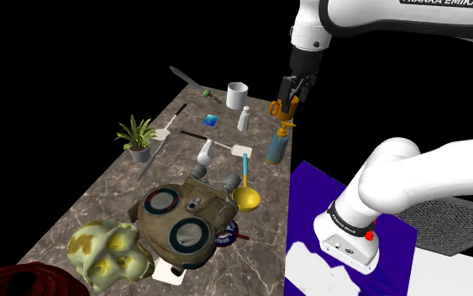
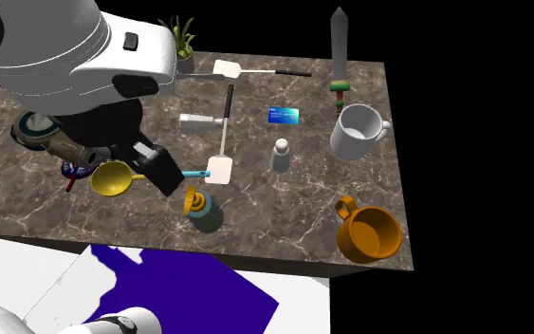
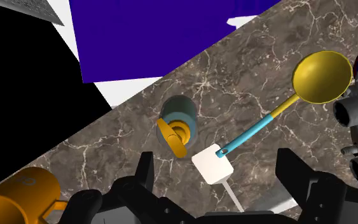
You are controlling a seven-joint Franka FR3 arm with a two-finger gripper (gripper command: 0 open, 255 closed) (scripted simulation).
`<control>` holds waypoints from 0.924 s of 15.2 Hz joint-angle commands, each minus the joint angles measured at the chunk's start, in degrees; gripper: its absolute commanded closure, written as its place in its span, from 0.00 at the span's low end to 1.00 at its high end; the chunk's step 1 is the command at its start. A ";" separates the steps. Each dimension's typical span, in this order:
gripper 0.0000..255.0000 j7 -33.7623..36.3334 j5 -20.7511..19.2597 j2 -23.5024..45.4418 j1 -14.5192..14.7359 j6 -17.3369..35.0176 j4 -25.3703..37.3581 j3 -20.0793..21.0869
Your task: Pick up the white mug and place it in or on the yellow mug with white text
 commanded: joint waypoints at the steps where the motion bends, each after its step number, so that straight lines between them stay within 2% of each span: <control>1: 0.00 0.00 0.00 0.00 0.00 0.00 0.00 0.00; 7: 0.00 -3.00 -1.99 12.45 -1.64 8.50 4.17 -2.68; 14: 0.00 -6.27 -2.92 27.62 -3.00 15.69 12.45 -5.36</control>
